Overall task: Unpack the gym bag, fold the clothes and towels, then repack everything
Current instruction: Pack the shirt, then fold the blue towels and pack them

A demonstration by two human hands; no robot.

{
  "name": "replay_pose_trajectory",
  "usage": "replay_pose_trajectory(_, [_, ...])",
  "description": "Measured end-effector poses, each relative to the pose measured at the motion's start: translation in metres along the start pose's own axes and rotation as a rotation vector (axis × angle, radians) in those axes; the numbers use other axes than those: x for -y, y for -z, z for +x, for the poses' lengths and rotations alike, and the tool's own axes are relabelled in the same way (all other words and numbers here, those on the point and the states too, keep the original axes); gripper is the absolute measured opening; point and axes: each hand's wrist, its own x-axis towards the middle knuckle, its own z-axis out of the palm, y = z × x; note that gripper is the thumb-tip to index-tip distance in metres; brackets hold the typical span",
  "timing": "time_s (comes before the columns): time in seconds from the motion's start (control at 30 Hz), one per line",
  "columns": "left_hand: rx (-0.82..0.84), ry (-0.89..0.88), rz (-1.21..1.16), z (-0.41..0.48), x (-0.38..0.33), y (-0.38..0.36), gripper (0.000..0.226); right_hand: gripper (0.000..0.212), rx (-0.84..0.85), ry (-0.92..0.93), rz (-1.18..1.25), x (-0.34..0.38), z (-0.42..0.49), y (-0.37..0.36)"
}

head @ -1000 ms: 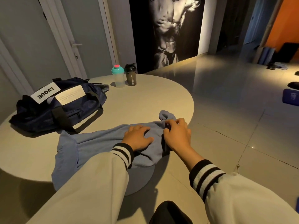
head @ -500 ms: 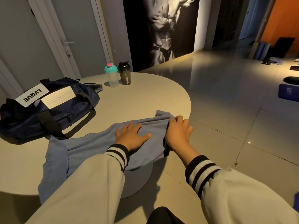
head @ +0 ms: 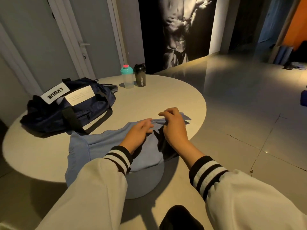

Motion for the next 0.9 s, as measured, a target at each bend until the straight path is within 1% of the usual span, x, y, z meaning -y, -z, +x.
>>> replay_pose_trajectory(0.03, [-0.058,0.027,-0.202,-0.009,-0.005,0.009,0.046,0.044,0.072,0.061,0.041,0.018,-0.001,-0.007])
replay_pose_trajectory(0.1, [-0.194,0.064,-0.479,-0.022,-0.006,0.033,0.049,0.047,0.319,0.203,0.133,0.057,-0.007,-0.023])
replay_pose_trajectory(0.13, [-0.252,0.086,-0.538,-0.028,-0.001,0.048,0.050,0.046,0.447,0.274,0.169,0.072,-0.014,-0.032])
replay_pose_trajectory(0.17, [-0.285,0.097,-0.545,-0.035,0.005,0.064,0.050,0.045,0.533,0.325,0.204,0.083,-0.020,-0.042])
replay_pose_trajectory(0.2, [-0.293,0.106,-0.507,-0.043,0.016,0.079,0.048,0.042,0.567,0.343,0.237,0.088,-0.028,-0.050])
replay_pose_trajectory(0.23, [-0.294,0.120,-0.438,-0.053,0.024,0.092,0.043,0.038,0.558,0.333,0.252,0.088,-0.035,-0.057])
replay_pose_trajectory(0.3, [-0.336,0.171,-0.171,-0.066,0.041,0.114,0.022,0.027,0.481,0.266,0.212,0.079,-0.047,-0.068])
replay_pose_trajectory(0.33, [-0.348,0.177,-0.002,-0.070,0.049,0.121,0.020,0.023,0.464,0.231,0.163,0.074,-0.050,-0.071])
replay_pose_trajectory(0.4, [-0.296,0.175,0.309,-0.073,0.062,0.126,0.023,0.024,0.522,0.214,0.048,0.065,-0.054,-0.076])
replay_pose_trajectory(0.47, [-0.191,0.155,0.552,-0.072,0.064,0.119,0.023,0.034,0.605,0.223,-0.061,0.061,-0.055,-0.077])
replay_pose_trajectory(0.53, [-0.109,0.146,0.715,-0.070,0.058,0.102,0.022,0.040,0.611,0.210,-0.158,0.056,-0.051,-0.076])
replay_pose_trajectory(0.57, [-0.078,0.153,0.802,-0.068,0.054,0.093,0.026,0.041,0.599,0.208,-0.216,0.052,-0.048,-0.077])
replay_pose_trajectory(0.6, [-0.062,0.153,0.875,-0.064,0.052,0.086,0.037,0.040,0.583,0.210,-0.277,0.048,-0.045,-0.076])
replay_pose_trajectory(0.63, [-0.055,0.149,0.908,-0.059,0.050,0.079,0.046,0.040,0.573,0.209,-0.331,0.044,-0.041,-0.075])
replay_pose_trajectory(0.67, [-0.062,0.122,0.880,-0.053,0.050,0.073,0.049,0.040,0.566,0.199,-0.371,0.039,-0.036,-0.073])
replay_pose_trajectory(0.77, [-0.141,0.033,0.704,-0.040,0.046,0.059,0.041,0.043,0.540,0.096,-0.454,0.020,-0.023,-0.060])
replay_pose_trajectory(0.83, [-0.208,-0.022,0.745,-0.034,0.046,0.052,0.036,0.044,0.489,-0.001,-0.498,0.007,-0.015,-0.051])
replay_pose_trajectory(0.9, [-0.218,-0.045,0.799,-0.031,0.048,0.047,0.034,0.041,0.397,-0.045,-0.542,0.001,-0.013,-0.048])
